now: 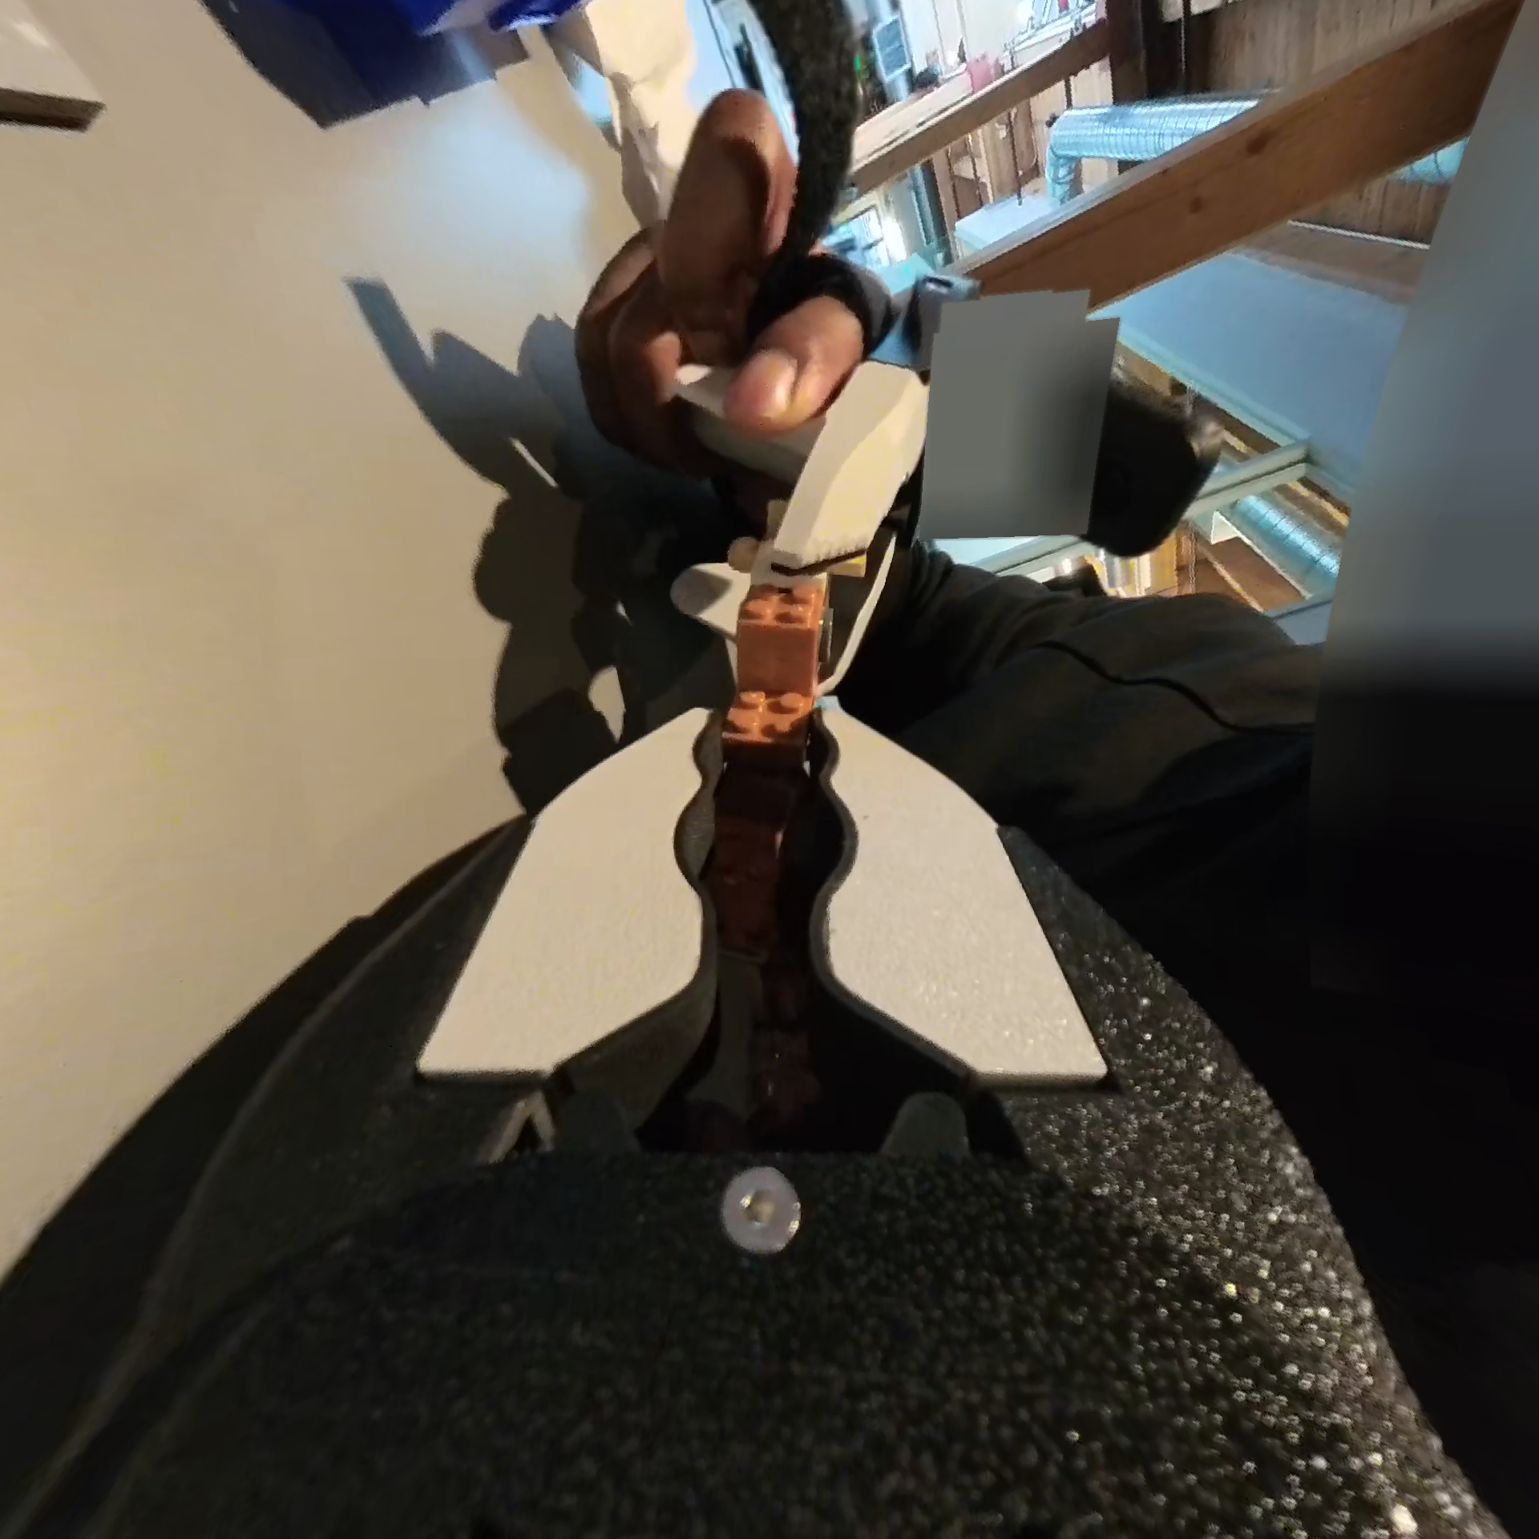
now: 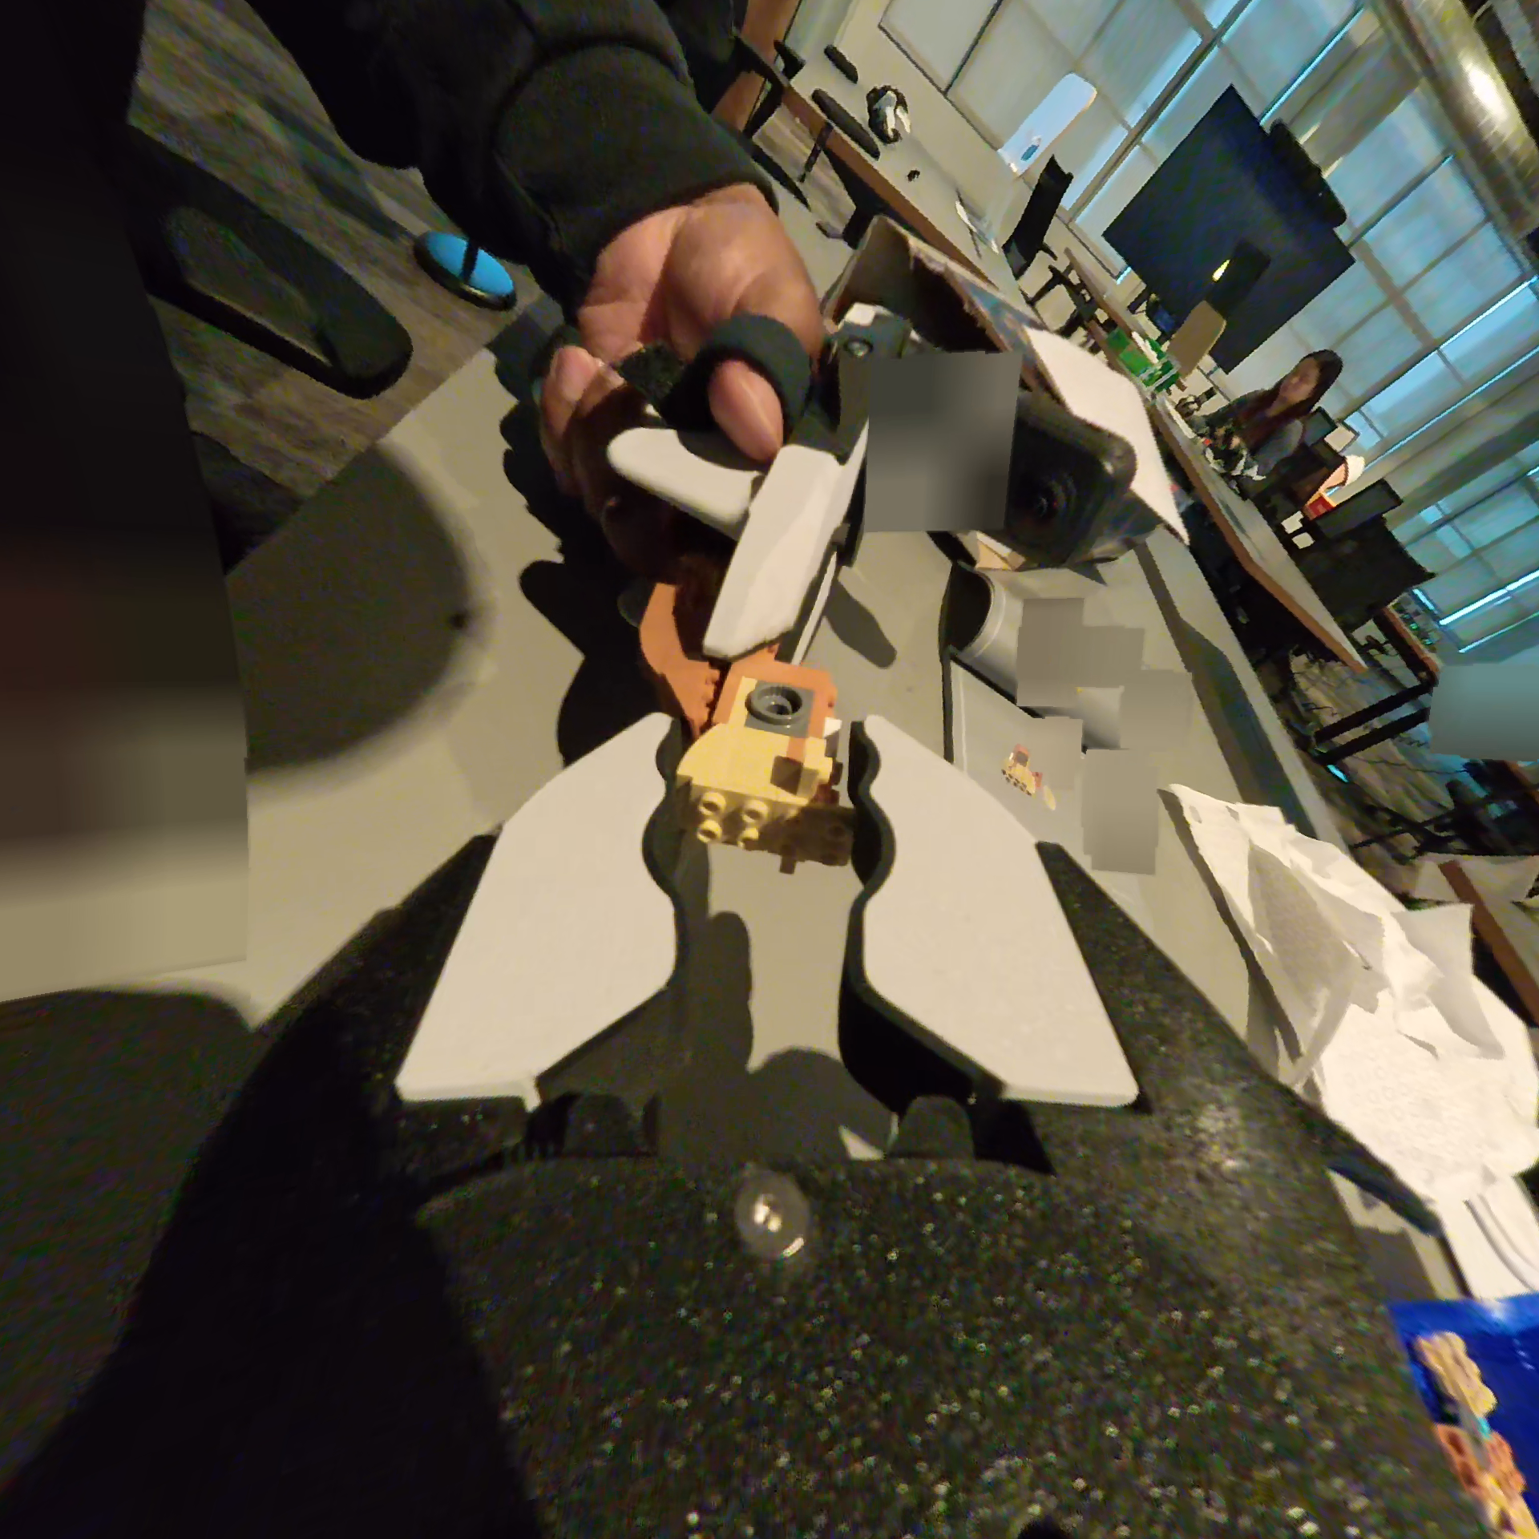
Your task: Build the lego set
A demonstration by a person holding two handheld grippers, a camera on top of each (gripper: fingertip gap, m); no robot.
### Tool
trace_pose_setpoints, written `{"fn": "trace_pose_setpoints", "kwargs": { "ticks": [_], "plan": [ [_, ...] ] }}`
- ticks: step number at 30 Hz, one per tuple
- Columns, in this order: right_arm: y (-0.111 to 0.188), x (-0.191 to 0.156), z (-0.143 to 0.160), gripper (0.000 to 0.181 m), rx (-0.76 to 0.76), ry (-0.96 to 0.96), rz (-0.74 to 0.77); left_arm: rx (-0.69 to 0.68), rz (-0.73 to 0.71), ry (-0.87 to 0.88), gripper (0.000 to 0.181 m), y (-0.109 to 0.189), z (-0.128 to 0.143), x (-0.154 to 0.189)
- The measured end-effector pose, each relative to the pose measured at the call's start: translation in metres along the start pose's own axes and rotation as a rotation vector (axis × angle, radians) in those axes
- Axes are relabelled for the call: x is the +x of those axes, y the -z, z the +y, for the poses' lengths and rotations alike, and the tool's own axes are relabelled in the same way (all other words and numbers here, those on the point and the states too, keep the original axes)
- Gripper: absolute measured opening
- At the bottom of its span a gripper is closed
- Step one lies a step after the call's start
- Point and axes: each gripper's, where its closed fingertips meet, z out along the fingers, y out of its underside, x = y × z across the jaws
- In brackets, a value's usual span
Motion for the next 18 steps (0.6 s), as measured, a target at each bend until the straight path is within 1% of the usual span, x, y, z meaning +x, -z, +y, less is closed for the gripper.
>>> {"fn": "trace_pose_setpoints", "kwargs": {
  "ticks": [9, 14, 18],
  "plan": [
    [-0.001, 0.000, 0.004, 0.037, -0.031, 0.015, 0.005, 0.016, -0.053, -0.017, 0.020, 0.002, -0.001, -0.005],
    [-0.001, 0.001, 0.006, 0.037, -0.050, 0.020, 0.008, 0.083, -0.081, -0.020, 0.020, 0.009, -0.011, -0.008],
    [-0.004, -0.002, 0.010, 0.037, -0.072, 0.025, -0.001, 0.102, -0.131, -0.073, 0.020, 0.016, -0.014, -0.010]
  ]
}}
